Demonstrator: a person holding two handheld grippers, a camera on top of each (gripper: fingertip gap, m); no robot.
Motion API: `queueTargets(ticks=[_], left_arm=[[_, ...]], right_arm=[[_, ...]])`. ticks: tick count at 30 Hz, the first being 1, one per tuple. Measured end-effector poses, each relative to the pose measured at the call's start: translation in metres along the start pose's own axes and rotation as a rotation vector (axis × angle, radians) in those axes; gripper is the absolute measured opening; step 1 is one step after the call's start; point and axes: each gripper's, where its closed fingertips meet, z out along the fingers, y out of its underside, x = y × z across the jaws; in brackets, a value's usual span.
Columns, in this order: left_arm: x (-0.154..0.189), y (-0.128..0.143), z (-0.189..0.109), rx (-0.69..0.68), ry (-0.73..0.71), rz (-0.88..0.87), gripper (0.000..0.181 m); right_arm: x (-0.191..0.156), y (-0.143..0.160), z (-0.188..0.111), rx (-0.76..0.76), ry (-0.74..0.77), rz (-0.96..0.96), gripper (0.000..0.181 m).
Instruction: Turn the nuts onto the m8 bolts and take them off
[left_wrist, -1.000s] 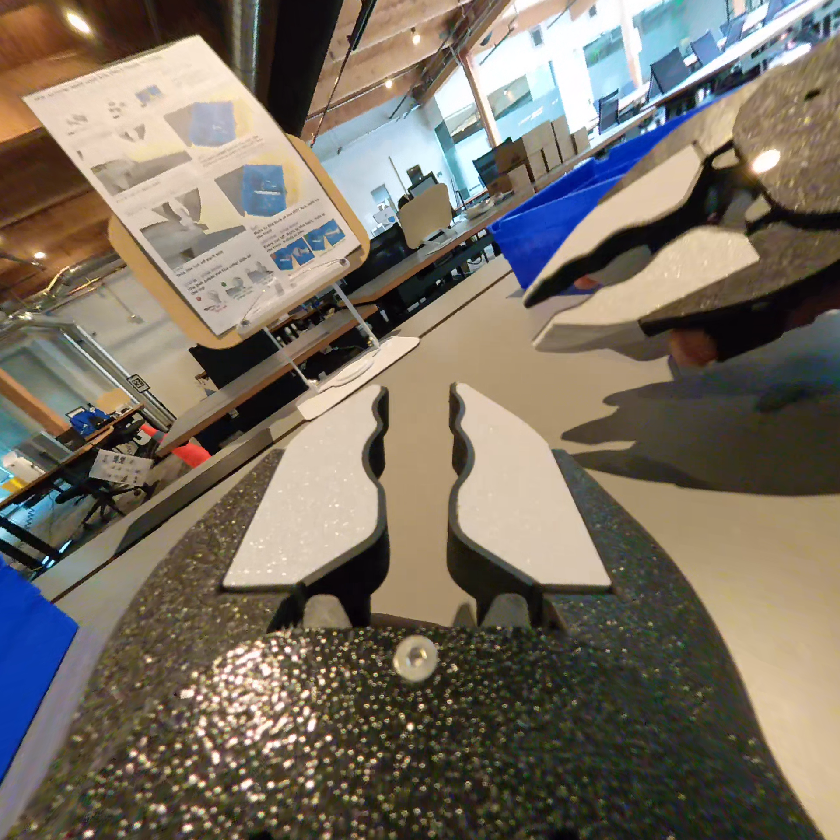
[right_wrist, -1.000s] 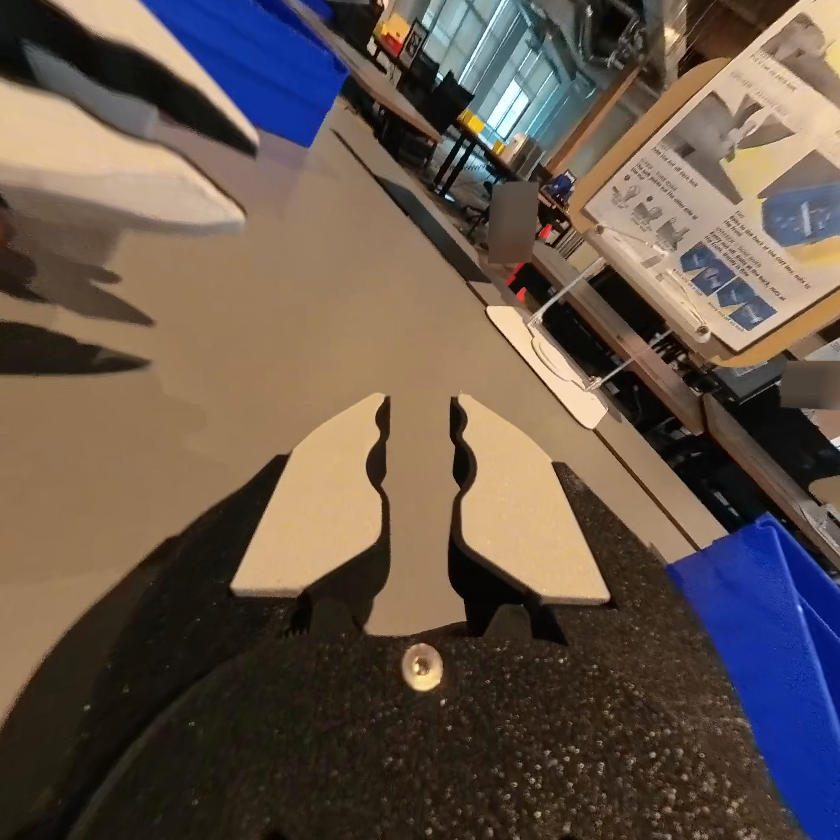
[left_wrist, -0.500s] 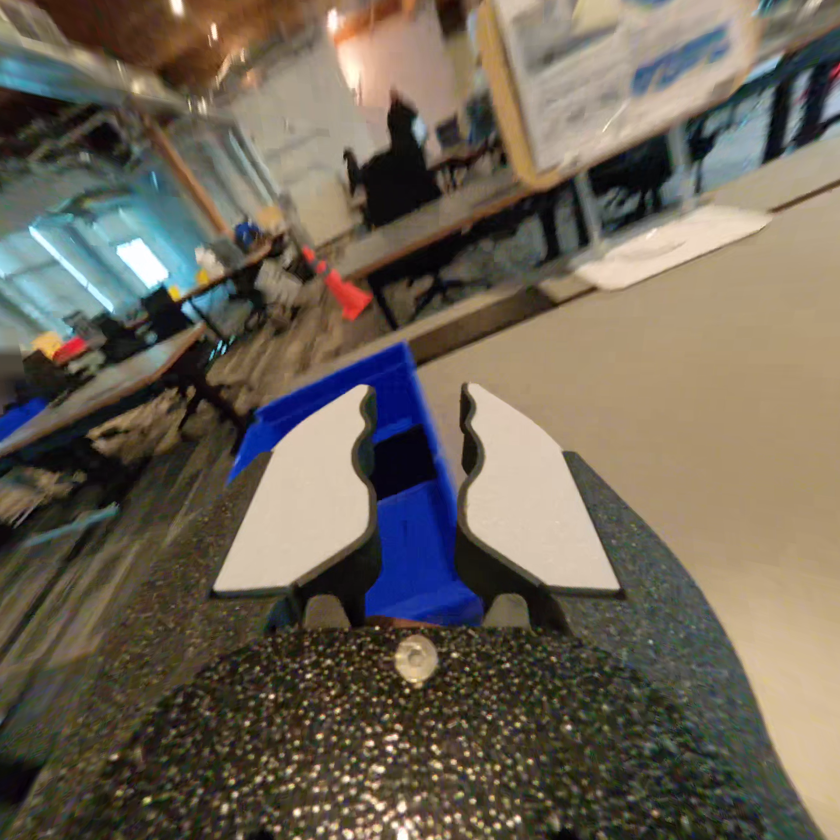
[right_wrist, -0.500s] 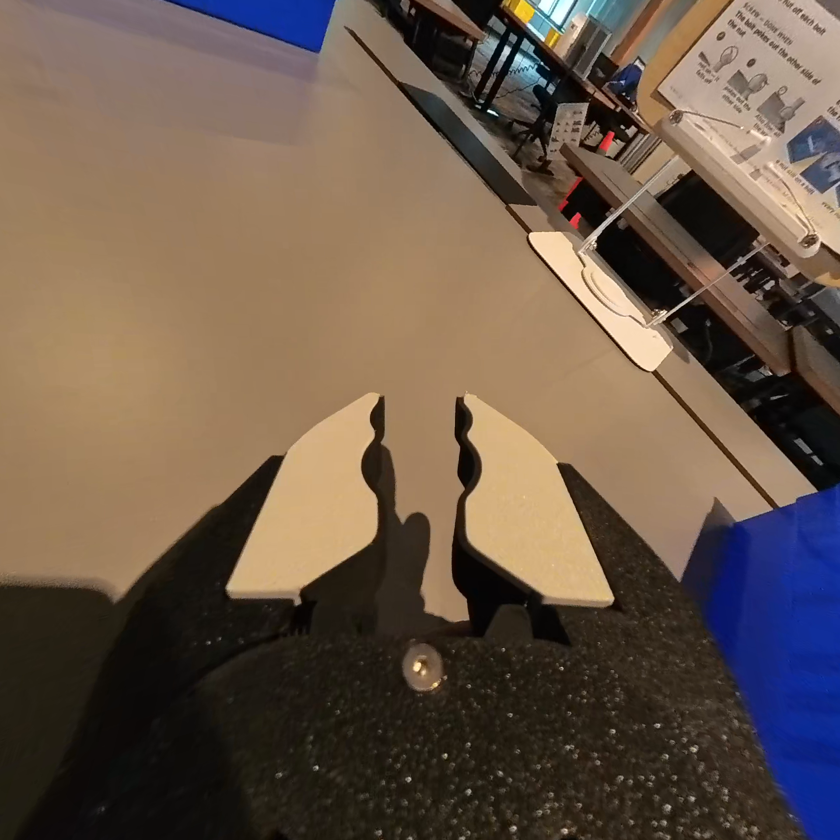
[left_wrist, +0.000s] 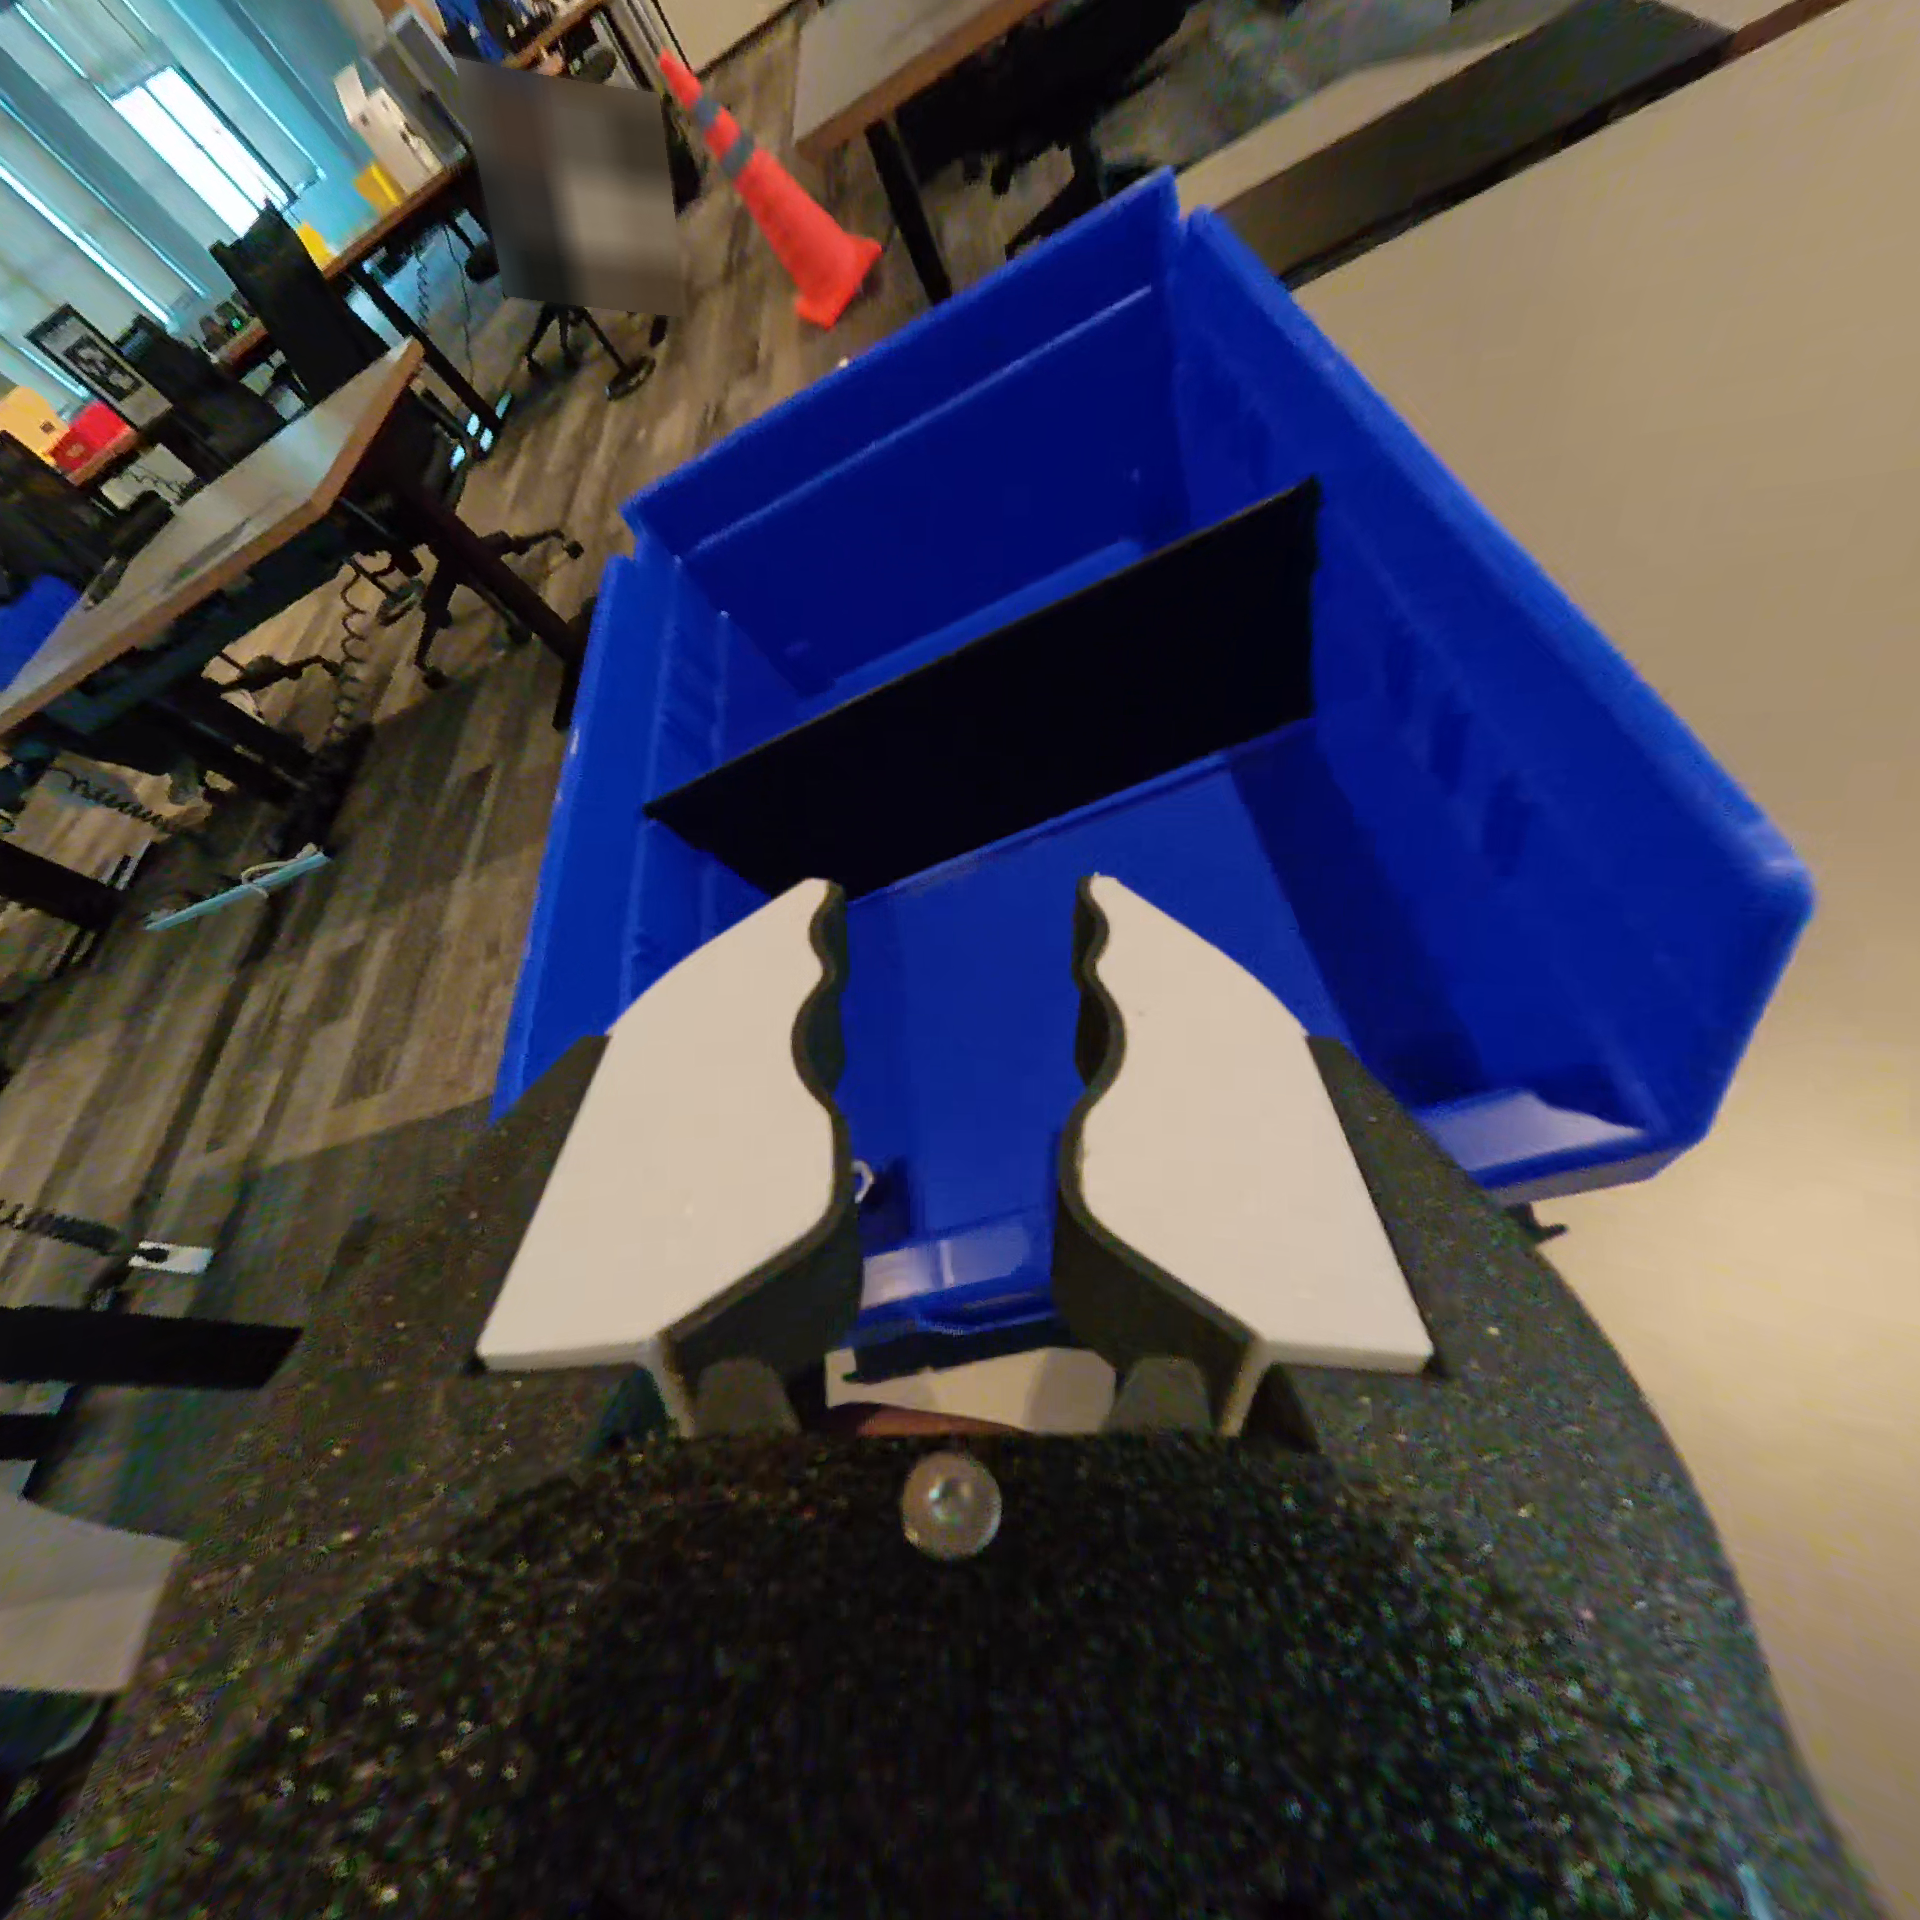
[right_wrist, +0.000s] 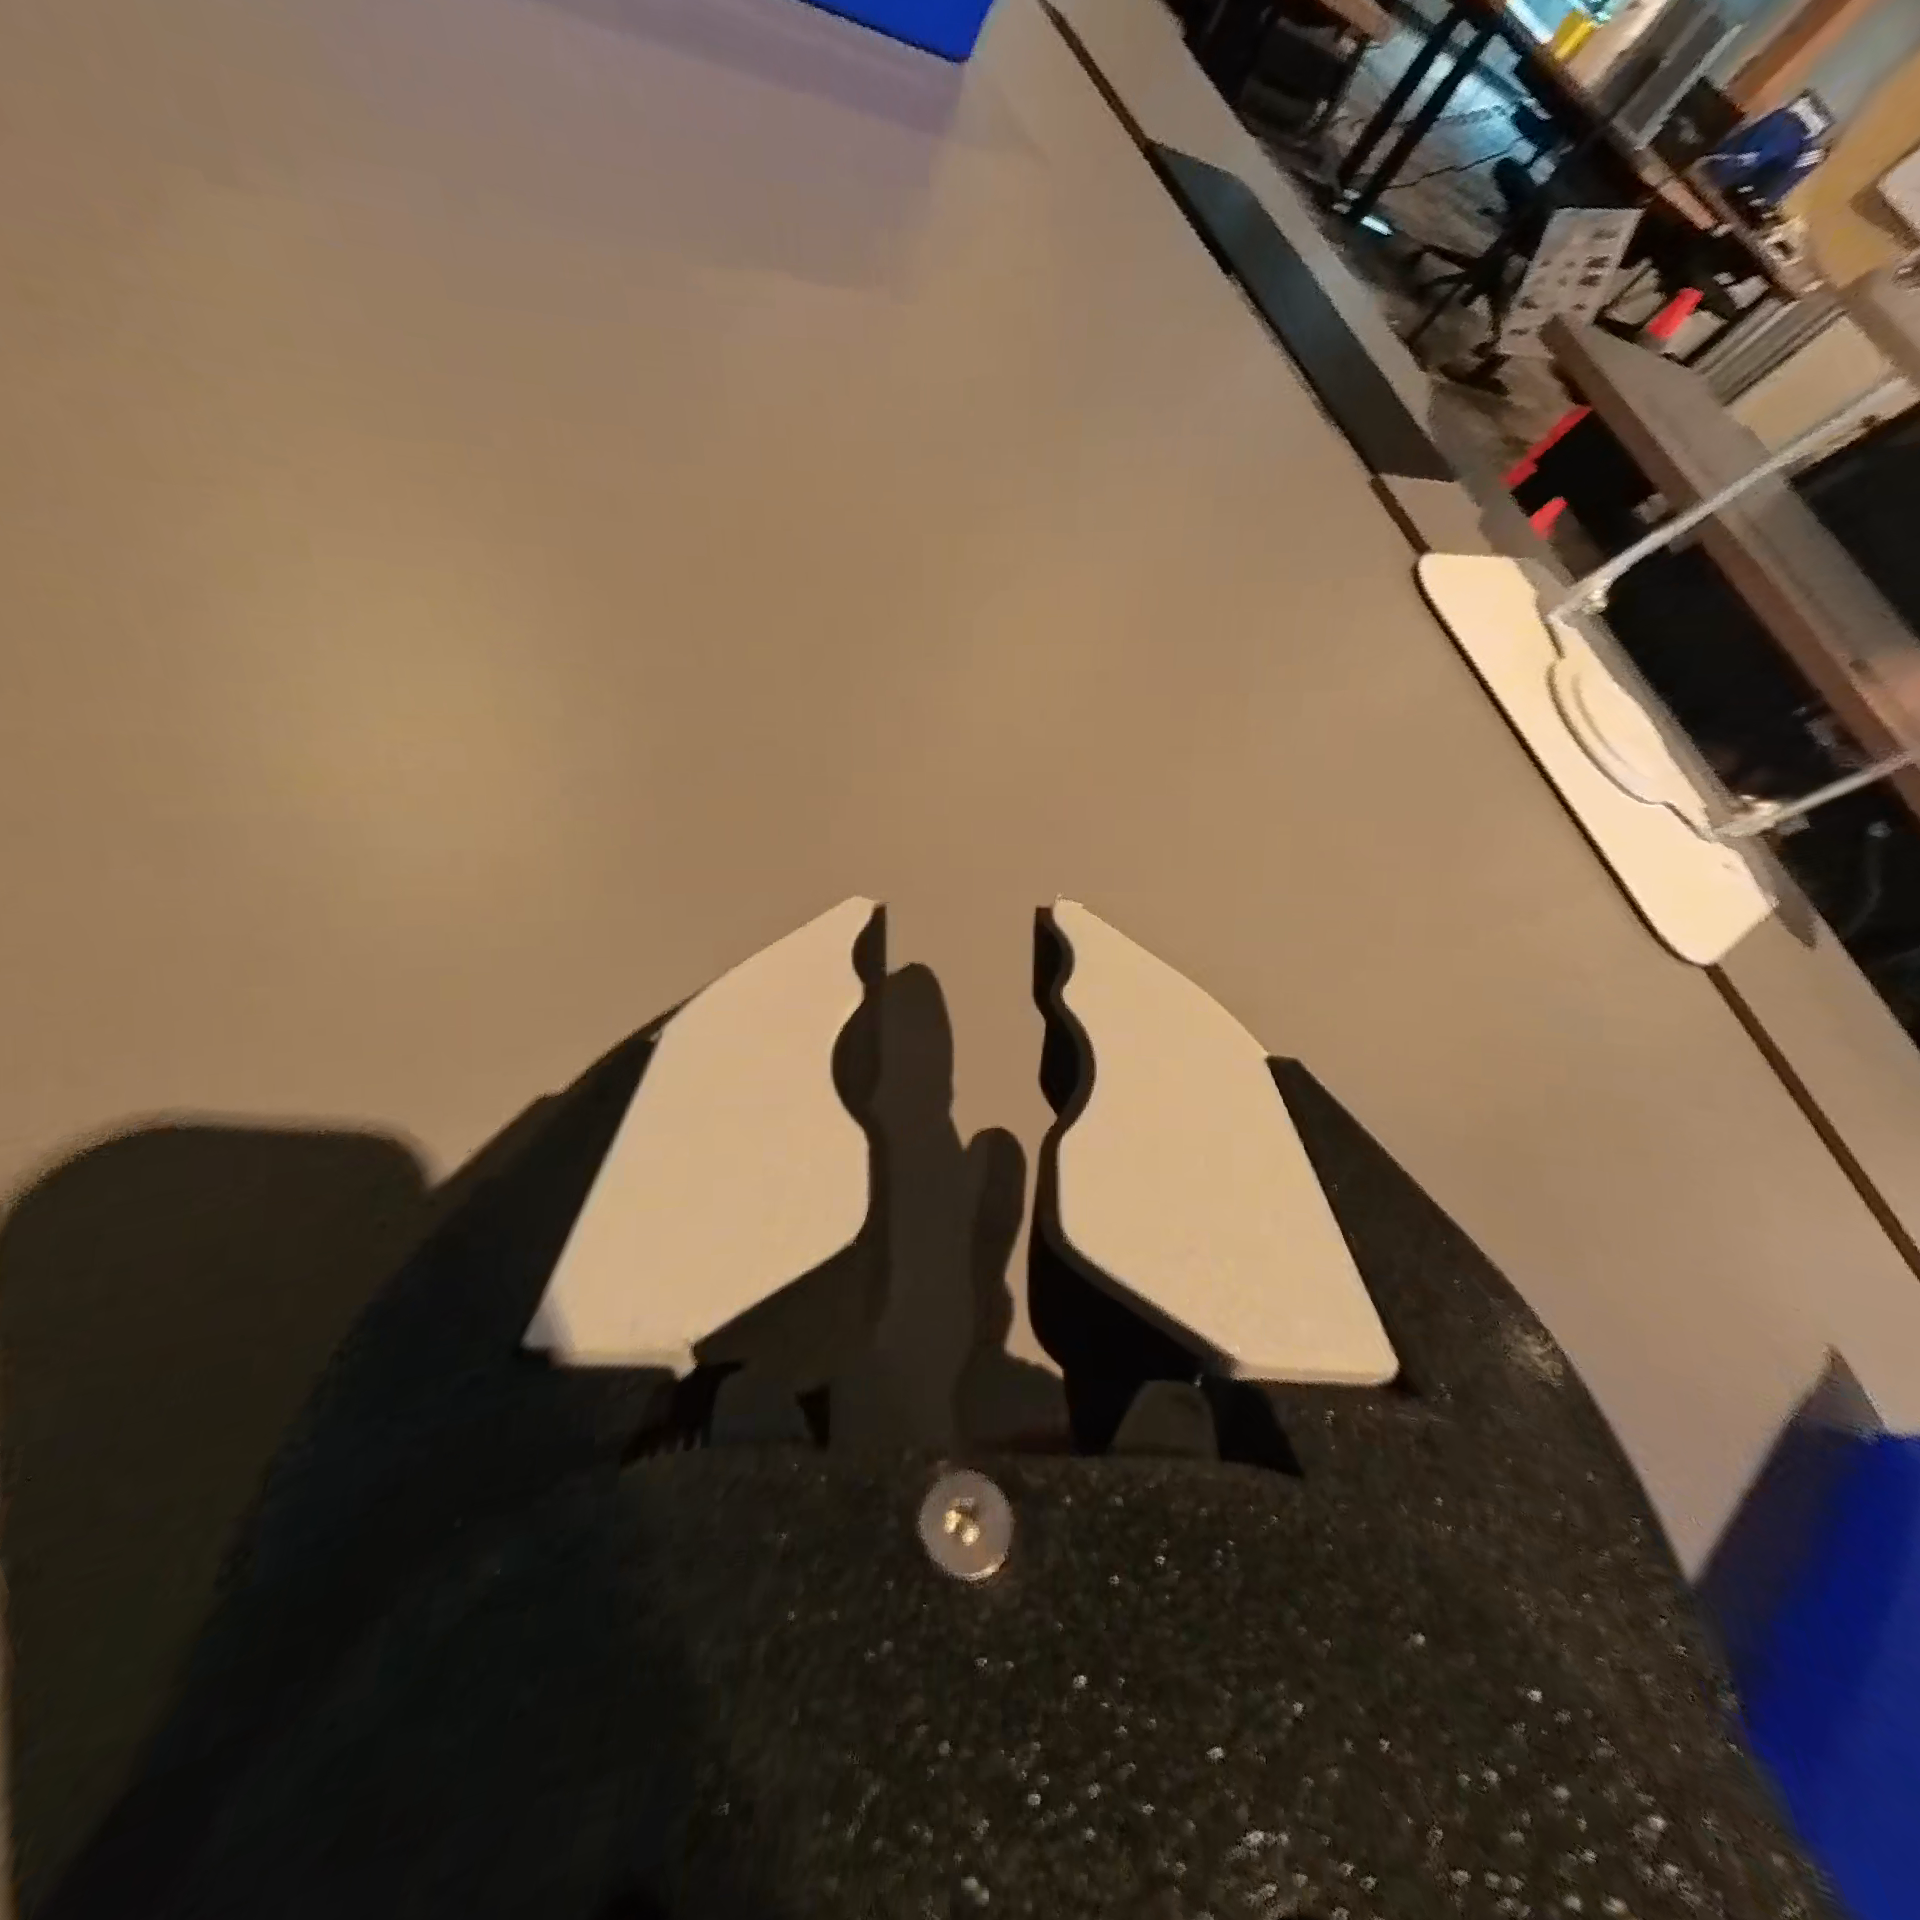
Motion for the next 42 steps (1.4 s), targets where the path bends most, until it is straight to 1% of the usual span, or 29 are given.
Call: queueTargets(ticks=[3, 6, 9, 13, 16, 19, 21, 25, 26, 28, 29, 31, 33, 35, 37, 40, 42], left_arm=[[0.001, 0.005, 0.002, -0.013, 0.026, -0.043, 0.041], [0.001, 0.013, 0.004, -0.051, 0.042, -0.065, 0.042], [-0.008, 0.019, 0.005, -0.102, 0.012, -0.070, 0.042], [-0.031, 0.018, 0.003, -0.174, -0.042, -0.066, 0.042], [-0.049, 0.016, 0.004, -0.262, -0.068, -0.004, 0.045], [-0.059, 0.016, 0.009, -0.386, -0.034, 0.113, 0.044], [-0.058, 0.020, 0.012, -0.492, 0.042, 0.207, 0.042], [-0.045, 0.038, 0.018, -0.700, 0.312, 0.511, 0.036], [-0.045, 0.041, 0.020, -0.743, 0.367, 0.590, 0.035], [-0.045, 0.045, 0.030, -0.784, 0.462, 0.725, 0.033], [-0.040, 0.052, 0.033, -0.811, 0.528, 0.769, 0.032], [-0.038, 0.075, 0.032, -0.905, 0.631, 0.884, 0.031], [-0.038, 0.094, 0.030, -0.991, 0.699, 0.983, 0.029], [-0.034, 0.105, 0.031, -1.034, 0.742, 1.030, 0.029], [-0.034, 0.110, 0.032, -1.075, 0.761, 1.077, 0.029], [-0.037, 0.116, 0.032, -1.148, 0.797, 1.134, 0.024], [-0.042, 0.119, 0.033, -1.197, 0.796, 1.212, 0.026]], right_arm=[[0.002, -0.006, 0.017, -0.001, -0.051, 0.016, 0.027], [0.001, -0.013, 0.035, -0.008, -0.101, -0.008, 0.027], [-0.001, -0.019, 0.051, -0.022, -0.141, -0.064, 0.027], [-0.004, -0.032, 0.069, 0.002, -0.202, -0.109, 0.027], [-0.007, -0.040, 0.081, 0.033, -0.254, -0.108, 0.027], [-0.011, -0.041, 0.087, 0.040, -0.304, -0.123, 0.027], [-0.014, -0.042, 0.087, 0.050, -0.340, -0.122, 0.027], [-0.013, -0.046, 0.081, 0.097, -0.365, -0.089, 0.026], [-0.013, -0.047, 0.080, 0.109, -0.369, -0.082, 0.026], [-0.013, -0.048, 0.076, 0.128, -0.373, -0.082, 0.026], [-0.014, -0.047, 0.075, 0.133, -0.372, -0.092, 0.026], [-0.016, -0.046, 0.072, 0.140, -0.367, -0.120, 0.026], [-0.017, -0.045, 0.070, 0.142, -0.361, -0.138, 0.026], [-0.018, -0.045, 0.069, 0.147, -0.357, -0.145, 0.026], [-0.018, -0.045, 0.068, 0.147, -0.355, -0.145, 0.026], [-0.018, -0.045, 0.069, 0.144, -0.352, -0.147, 0.026], [-0.018, -0.044, 0.069, 0.142, -0.350, -0.149, 0.026]])
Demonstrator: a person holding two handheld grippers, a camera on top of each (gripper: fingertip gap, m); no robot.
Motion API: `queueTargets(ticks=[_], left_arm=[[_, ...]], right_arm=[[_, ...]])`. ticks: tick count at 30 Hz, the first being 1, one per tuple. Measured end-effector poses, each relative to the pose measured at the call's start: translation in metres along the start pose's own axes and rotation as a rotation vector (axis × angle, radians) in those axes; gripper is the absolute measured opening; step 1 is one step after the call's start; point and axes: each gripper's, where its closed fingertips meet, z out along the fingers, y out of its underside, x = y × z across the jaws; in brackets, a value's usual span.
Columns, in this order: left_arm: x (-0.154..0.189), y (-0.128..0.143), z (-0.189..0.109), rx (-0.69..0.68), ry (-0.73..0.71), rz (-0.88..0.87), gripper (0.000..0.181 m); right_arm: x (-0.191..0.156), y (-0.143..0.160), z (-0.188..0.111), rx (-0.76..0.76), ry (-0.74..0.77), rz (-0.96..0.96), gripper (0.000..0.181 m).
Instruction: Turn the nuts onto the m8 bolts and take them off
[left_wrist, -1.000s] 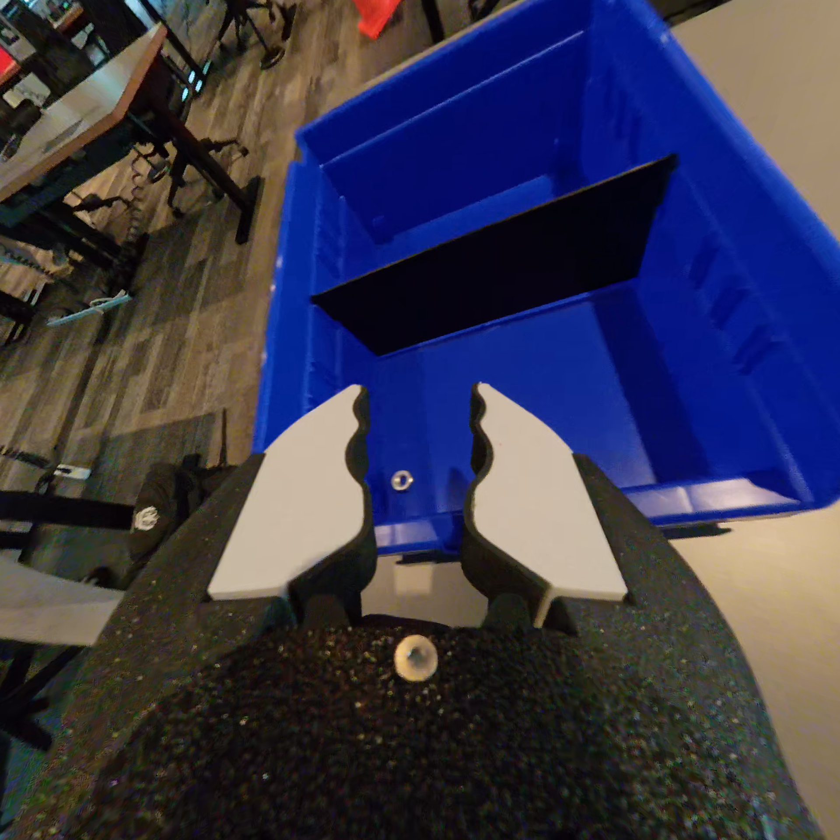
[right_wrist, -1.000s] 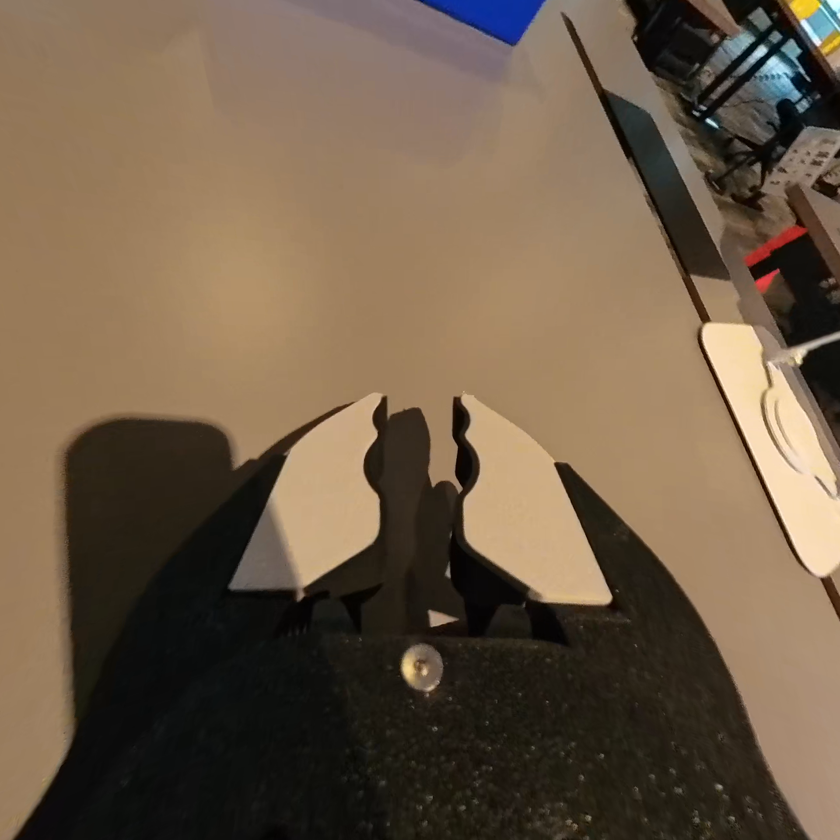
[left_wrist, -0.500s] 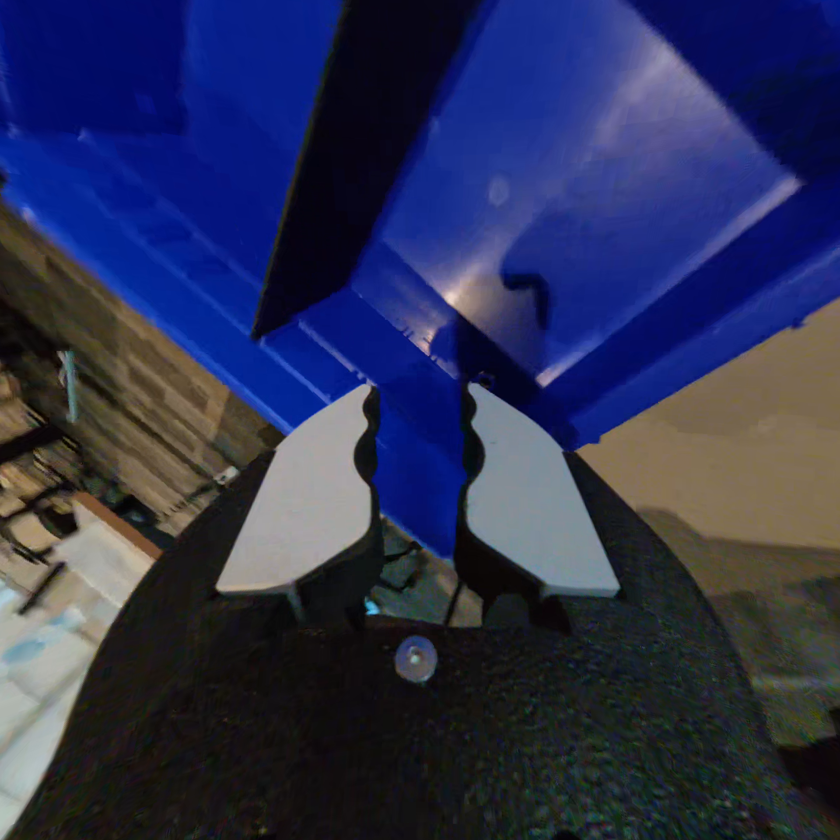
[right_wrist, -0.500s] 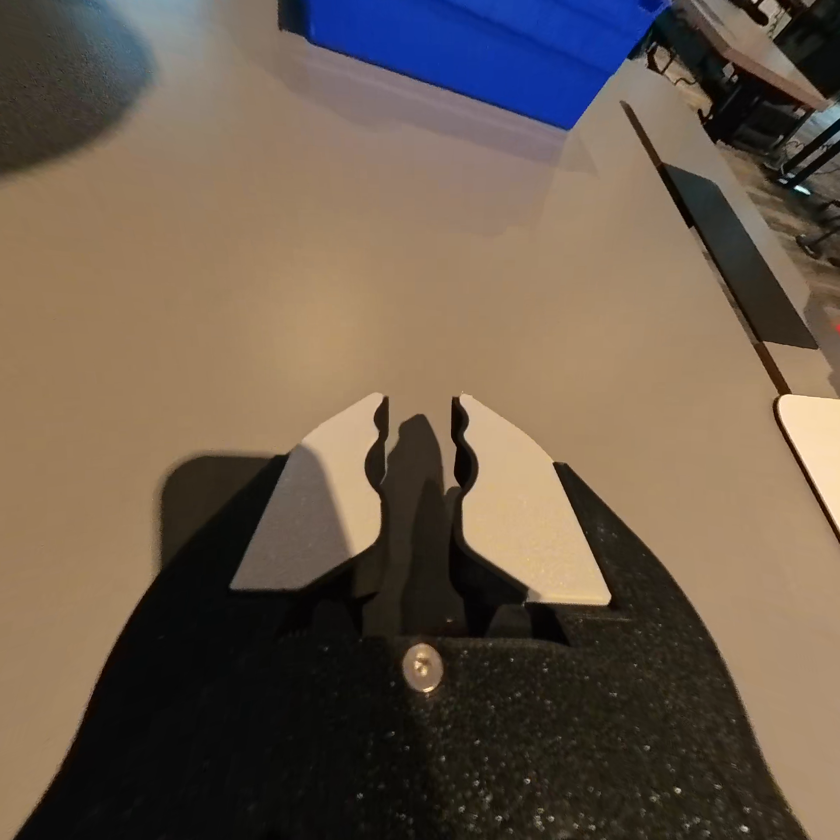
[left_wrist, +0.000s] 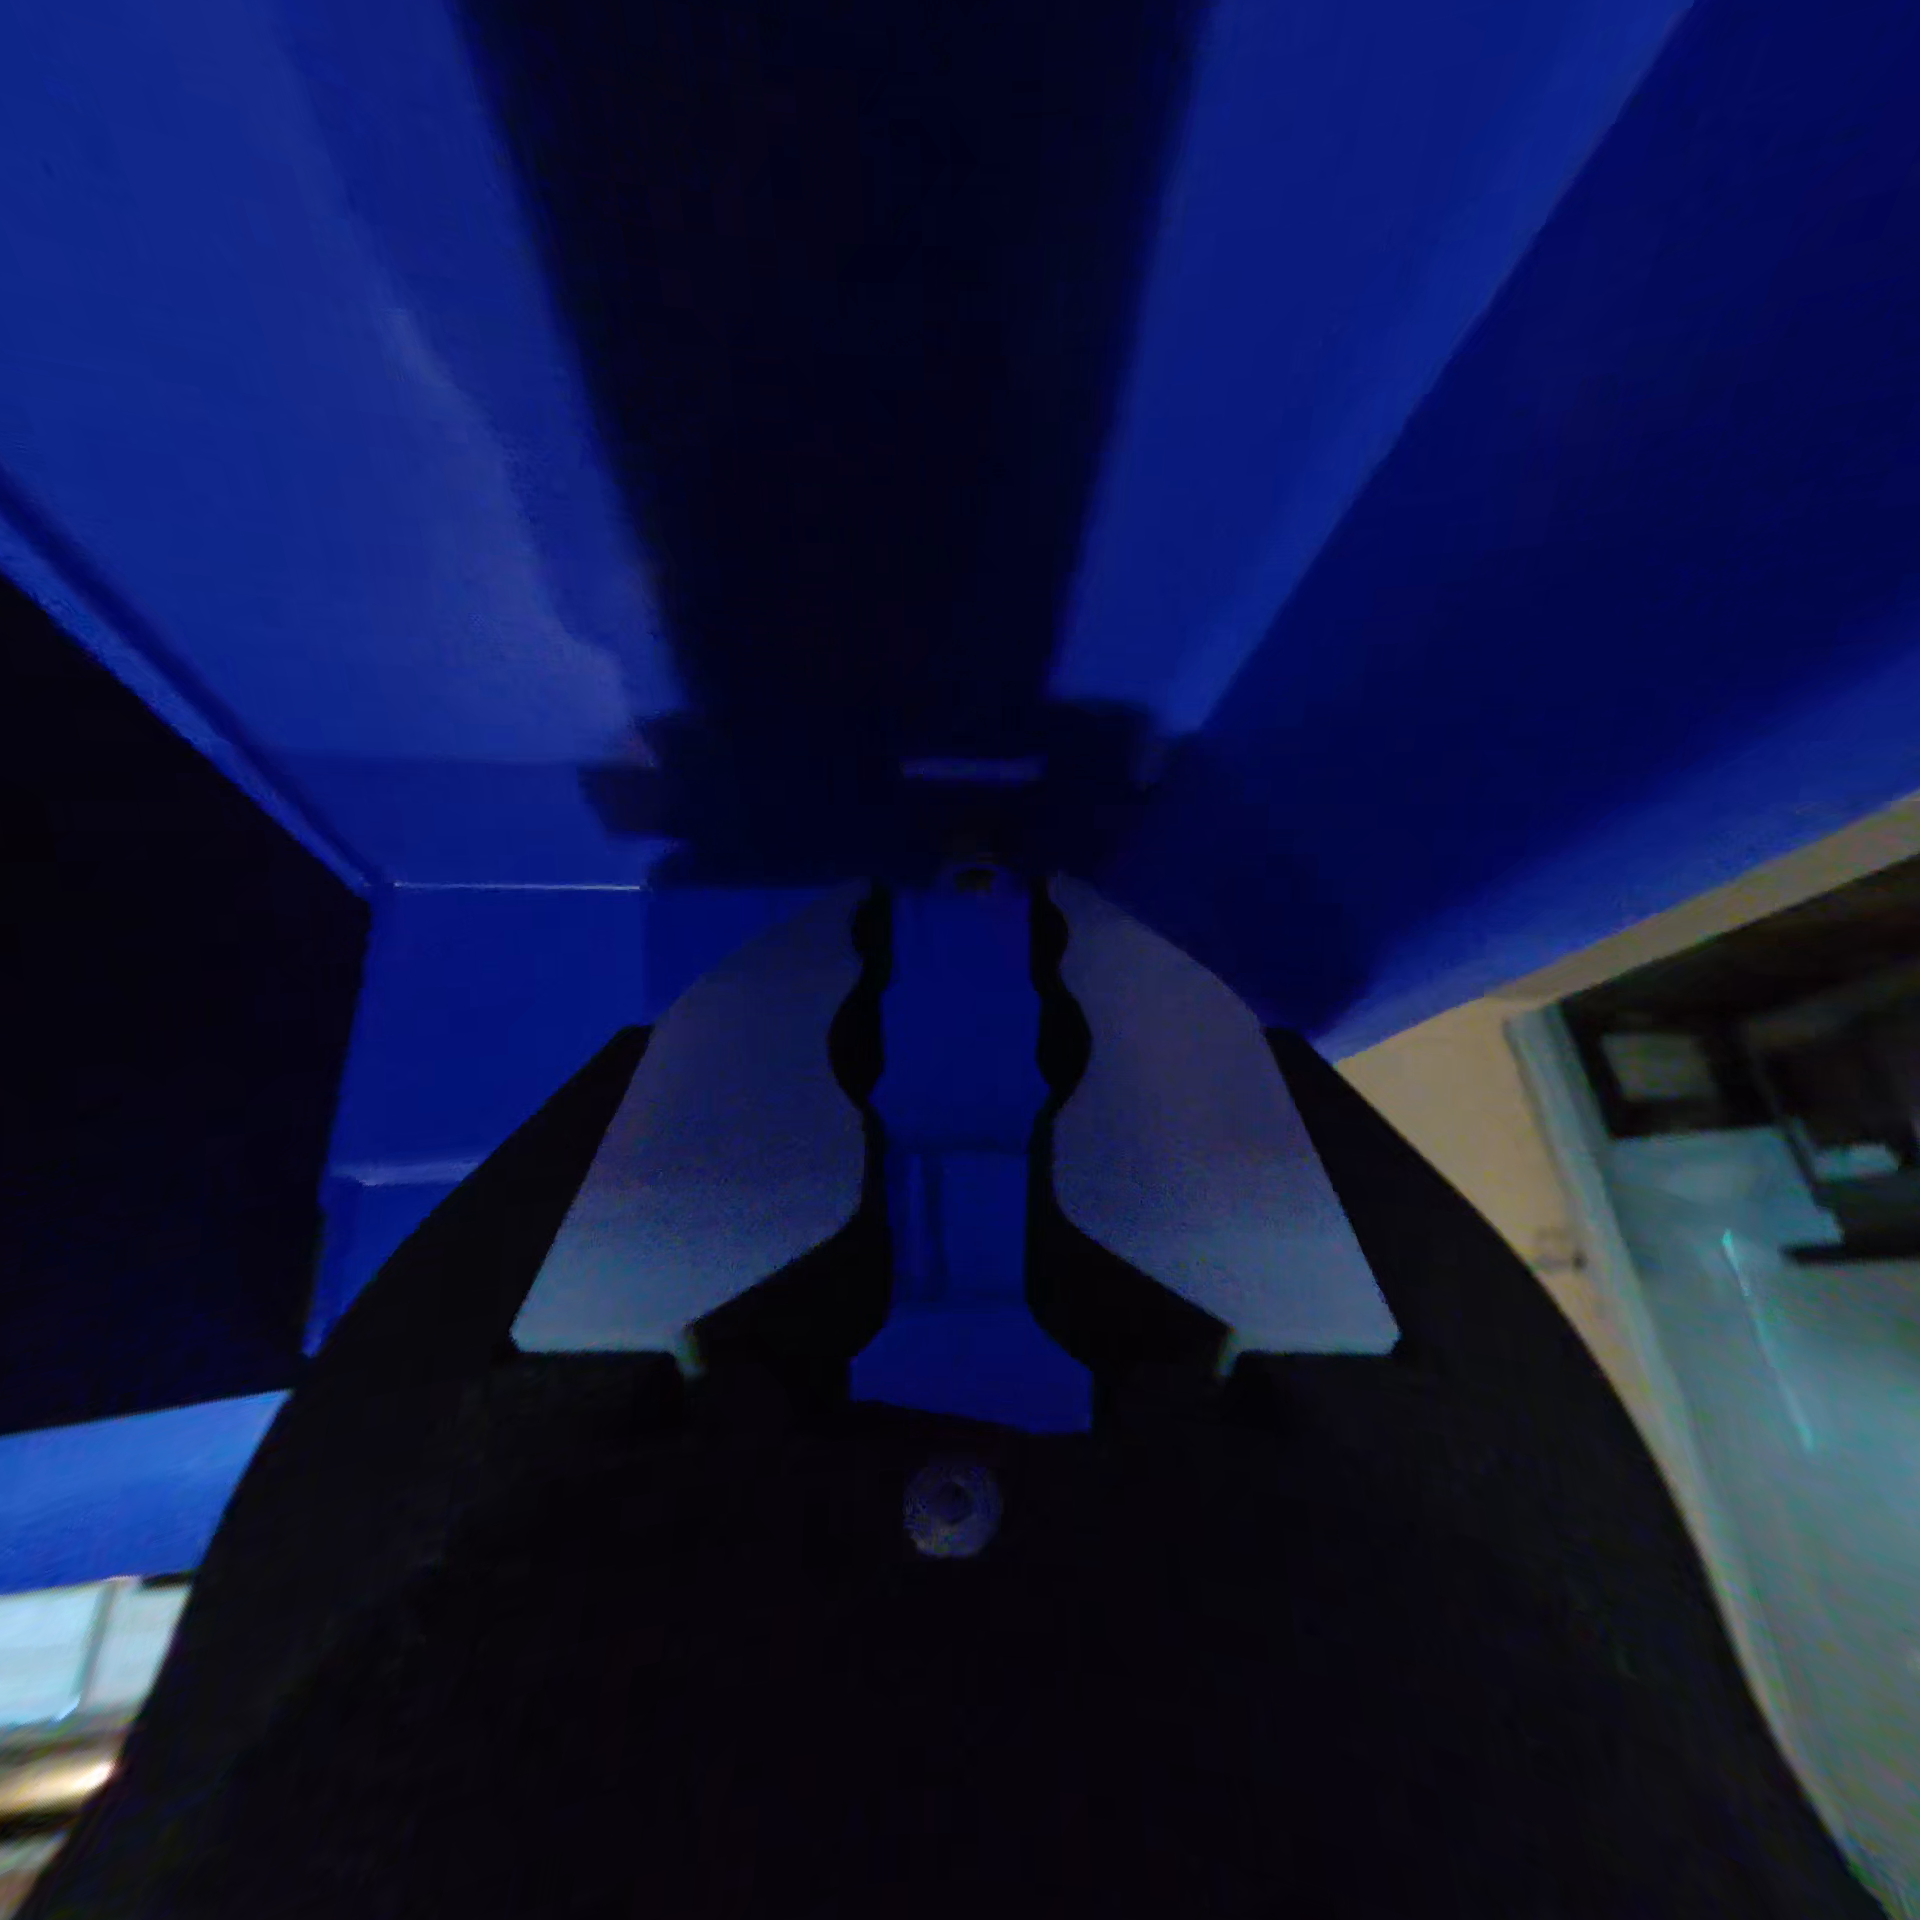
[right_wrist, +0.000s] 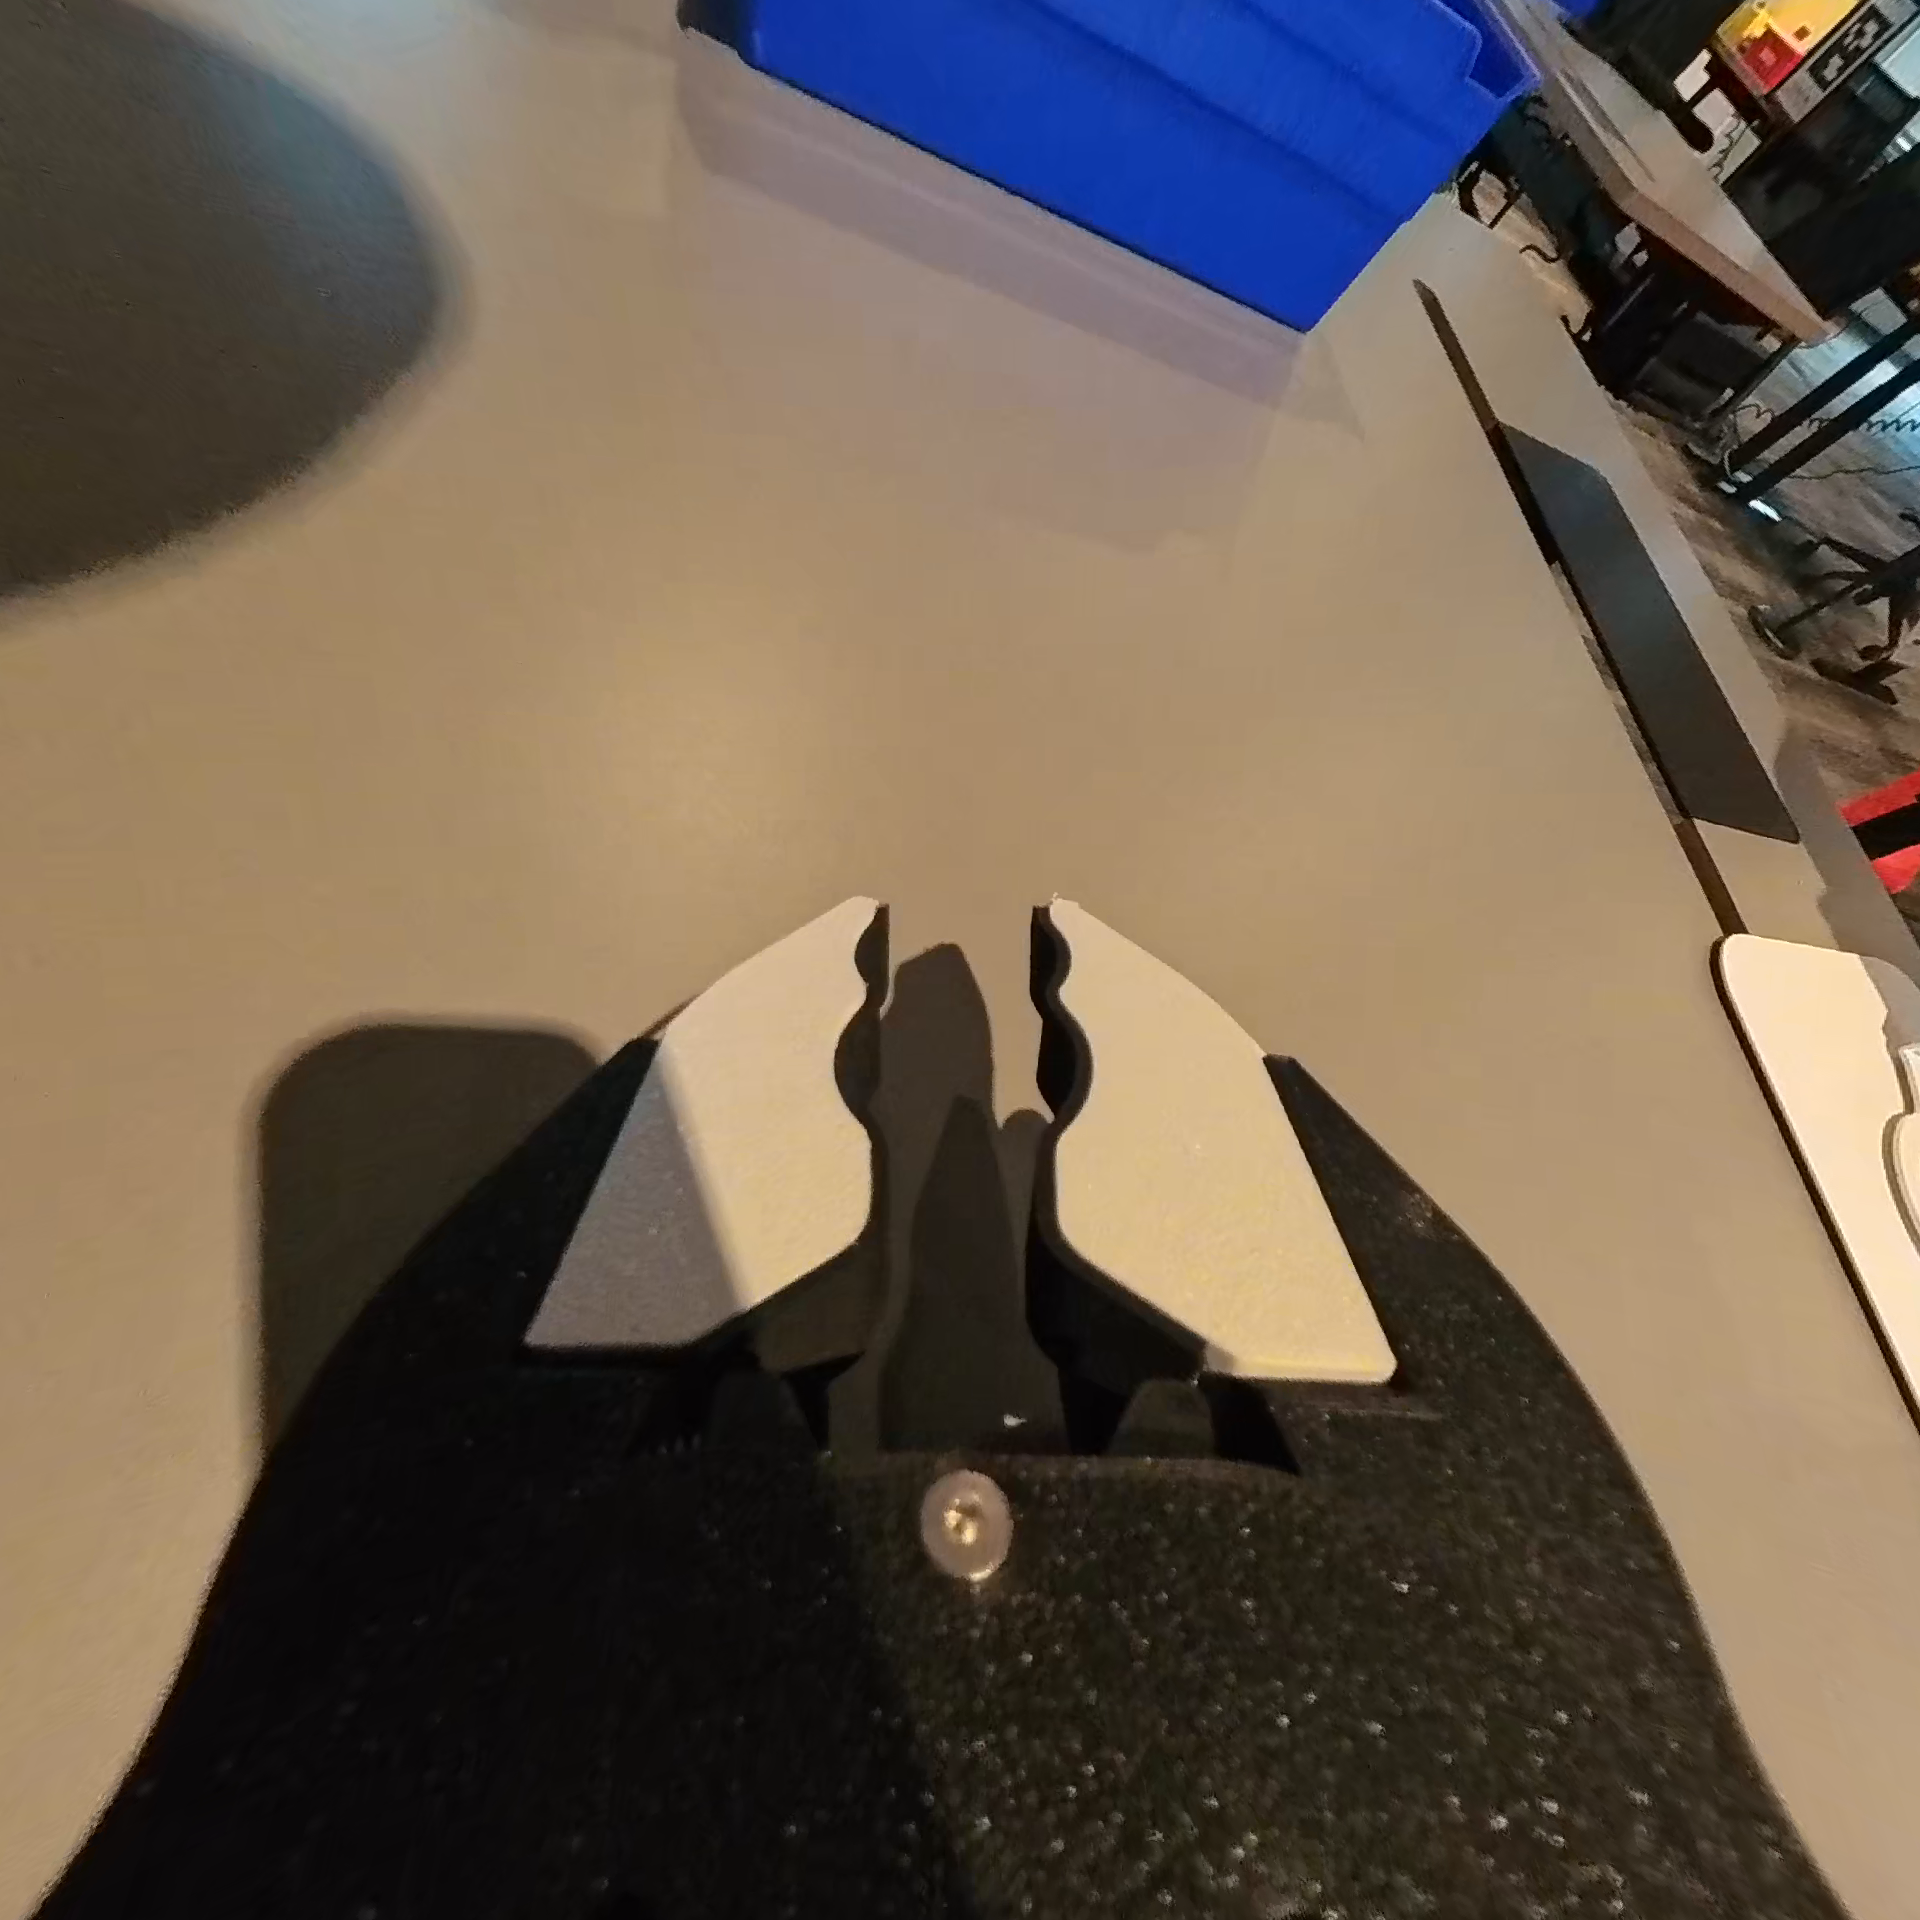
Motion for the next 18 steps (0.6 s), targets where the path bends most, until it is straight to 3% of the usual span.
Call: queueTargets(ticks=[5, 18], left_arm=[[-0.005, 0.008, 0.005, -0.190, -0.015, 0.088, 0.039], [-0.007, 0.021, 0.020, -0.286, -0.084, 0.064, 0.016]], right_arm=[[0.000, 0.000, 0.000, -0.001, 0.002, 0.001, 0.026], [-0.002, 0.000, -0.003, 0.008, 0.007, -0.018, 0.025]])
